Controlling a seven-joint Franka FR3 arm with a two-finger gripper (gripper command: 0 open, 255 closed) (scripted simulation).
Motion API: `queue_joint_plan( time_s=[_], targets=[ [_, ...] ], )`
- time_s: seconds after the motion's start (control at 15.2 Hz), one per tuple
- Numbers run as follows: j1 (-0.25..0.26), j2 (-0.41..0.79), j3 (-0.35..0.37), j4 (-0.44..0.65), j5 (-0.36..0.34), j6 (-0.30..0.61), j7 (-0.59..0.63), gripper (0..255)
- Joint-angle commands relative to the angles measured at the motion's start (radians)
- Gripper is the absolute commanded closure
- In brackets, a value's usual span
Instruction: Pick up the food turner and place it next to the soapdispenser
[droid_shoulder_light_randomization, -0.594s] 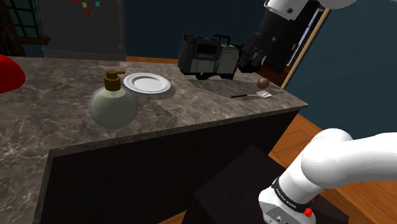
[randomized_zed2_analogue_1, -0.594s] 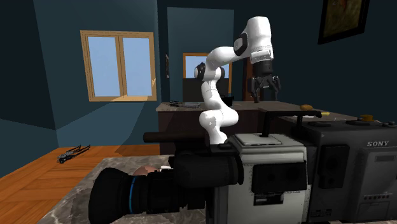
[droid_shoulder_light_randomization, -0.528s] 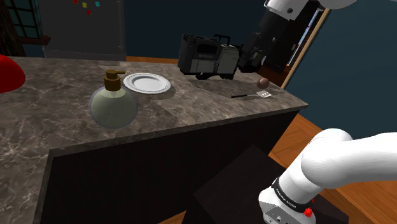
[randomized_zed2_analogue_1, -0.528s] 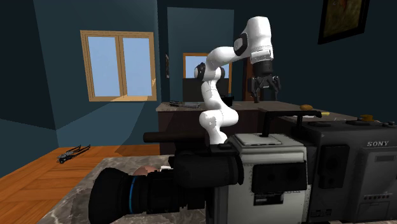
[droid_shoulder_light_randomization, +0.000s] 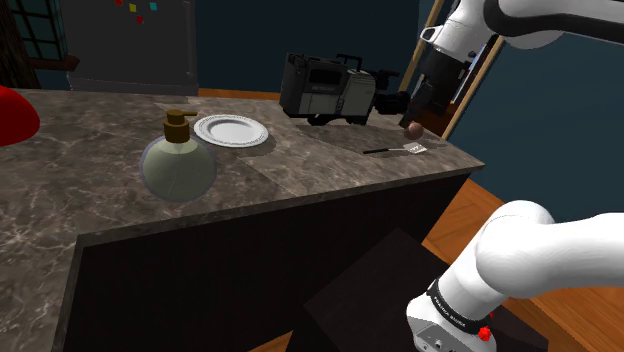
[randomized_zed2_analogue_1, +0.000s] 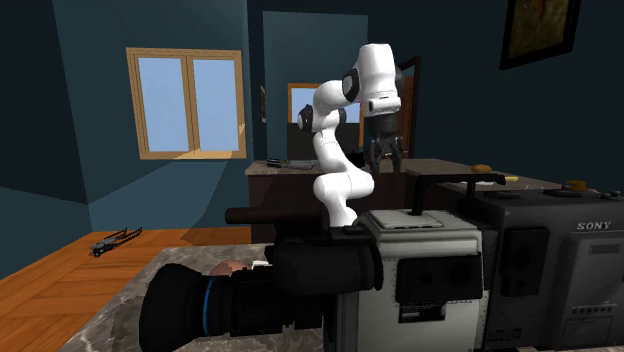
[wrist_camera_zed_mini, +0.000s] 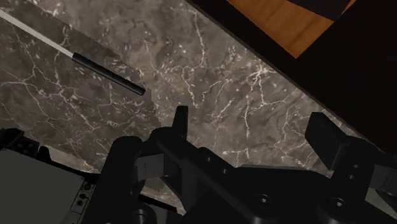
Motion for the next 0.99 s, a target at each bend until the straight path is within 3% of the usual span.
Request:
queue_joint_plan(
  time_s=[0.0,0.53,0.92],
  targets=[
    [0.013,0.008,-0.069,-0.013,-0.044,0.012,-0.133,0],
    [0.09,0.124,-0.339,0.009,-0.2,0.087,-0.617,0],
    [0.203,0.304,-0.552,0.111,-0.252,0.168,-0.985,0]
  ],
)
